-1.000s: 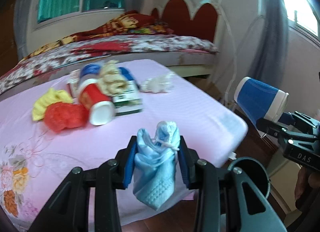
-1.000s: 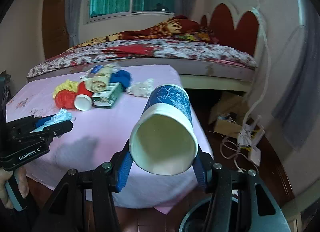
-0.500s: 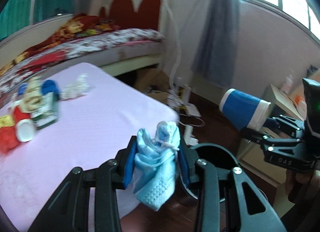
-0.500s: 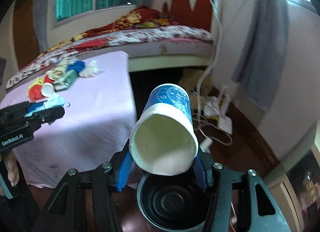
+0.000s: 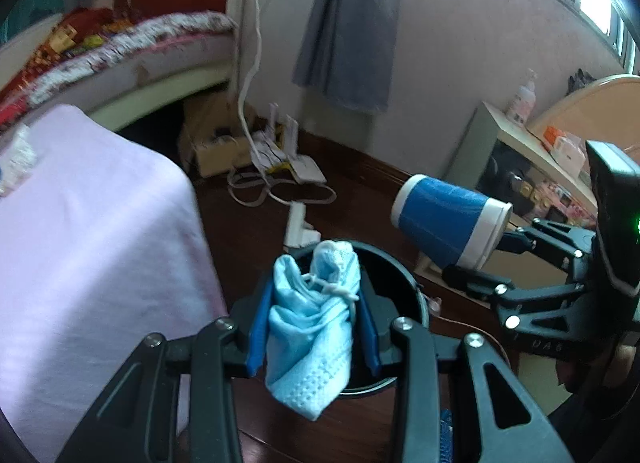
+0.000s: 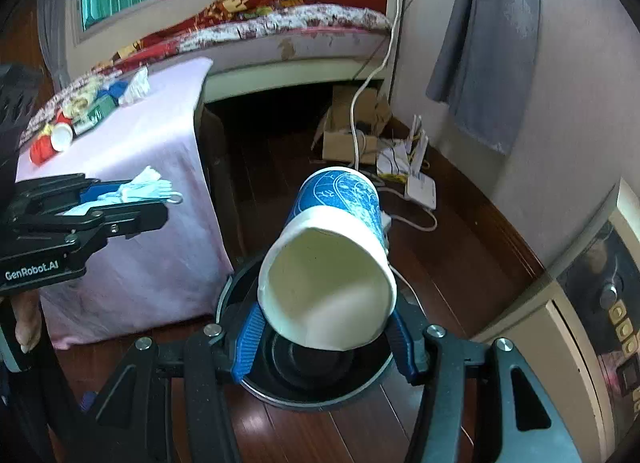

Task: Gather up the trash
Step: 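Carry the cloth and cup over the black bin and open both grippers, then move both empty grippers back toward the trash on the table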

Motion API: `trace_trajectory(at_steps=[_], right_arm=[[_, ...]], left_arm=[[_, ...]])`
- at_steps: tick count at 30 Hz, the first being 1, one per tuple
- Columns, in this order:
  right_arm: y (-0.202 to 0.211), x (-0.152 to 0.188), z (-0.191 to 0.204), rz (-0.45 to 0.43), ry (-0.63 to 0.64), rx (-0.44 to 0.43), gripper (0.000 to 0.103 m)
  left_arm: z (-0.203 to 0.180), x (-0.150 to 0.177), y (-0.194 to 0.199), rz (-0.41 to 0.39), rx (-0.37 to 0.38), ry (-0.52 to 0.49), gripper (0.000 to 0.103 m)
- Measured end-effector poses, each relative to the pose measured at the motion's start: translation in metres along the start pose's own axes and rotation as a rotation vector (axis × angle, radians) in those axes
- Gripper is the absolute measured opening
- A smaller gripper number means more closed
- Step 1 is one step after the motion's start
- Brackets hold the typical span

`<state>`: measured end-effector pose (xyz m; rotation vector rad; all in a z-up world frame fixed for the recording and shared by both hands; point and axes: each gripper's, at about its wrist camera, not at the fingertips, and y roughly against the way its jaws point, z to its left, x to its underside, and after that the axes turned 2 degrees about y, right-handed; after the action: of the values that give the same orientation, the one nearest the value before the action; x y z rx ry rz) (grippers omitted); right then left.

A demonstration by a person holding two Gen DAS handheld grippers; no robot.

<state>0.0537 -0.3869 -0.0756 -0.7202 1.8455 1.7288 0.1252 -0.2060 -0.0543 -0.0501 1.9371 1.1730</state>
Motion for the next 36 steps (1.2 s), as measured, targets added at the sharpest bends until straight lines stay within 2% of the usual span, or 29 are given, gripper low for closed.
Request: trace_trajectory(at_steps=[4, 12, 14, 15, 16, 17, 18, 22, 26, 28, 36], right_arm=[[-0.023, 0.021, -0.003, 0.071, 0.016, -0.012, 0.057], [-0.055, 0.037, -0.004, 0.16, 0.058, -0.036, 0.059], [-0.062, 0.04, -0.004, 0.177, 0.072, -0.039, 0.064], [-0.066, 0.04, -0.004, 0.18, 0.08, -0.043, 0.069], [-0.069, 0.039, -0.005, 0.183, 0.081, -0.031, 0.088], [-0.072, 0.041, -0.006, 0.186, 0.081, 0.004, 0.102], [-0.075, 0.042, -0.01, 0.185, 0.079, 0.035, 0.103], [-0.082, 0.044, -0.031, 0.225, 0.016, 0.07, 0.103], [-0.08, 0.045, -0.047, 0.239, -0.069, 0.09, 0.103], [-0.08, 0.045, -0.047, 0.241, -0.084, 0.097, 0.103], [-0.077, 0.035, -0.036, 0.227, -0.091, 0.091, 0.103]], left_arm=[[-0.008, 0.007, -0.022, 0.067, 0.072, -0.009, 0.041], [-0.008, 0.016, -0.057, 0.165, 0.083, -0.037, 0.044], [-0.004, 0.017, -0.063, 0.174, 0.099, -0.018, 0.055], [-0.003, 0.016, -0.065, 0.173, 0.113, -0.001, 0.083], [0.001, 0.016, -0.066, 0.17, 0.124, 0.026, 0.102], [0.004, 0.017, -0.067, 0.161, 0.127, 0.054, 0.102], [0.007, 0.017, -0.069, 0.171, 0.126, 0.077, 0.102], [0.028, 0.022, -0.066, 0.162, 0.028, 0.156, 0.102], [0.036, 0.026, -0.056, 0.115, -0.105, 0.147, 0.102], [0.038, 0.028, -0.052, 0.101, -0.141, 0.144, 0.102], [0.043, 0.031, -0.042, 0.09, -0.192, 0.137, 0.102]])
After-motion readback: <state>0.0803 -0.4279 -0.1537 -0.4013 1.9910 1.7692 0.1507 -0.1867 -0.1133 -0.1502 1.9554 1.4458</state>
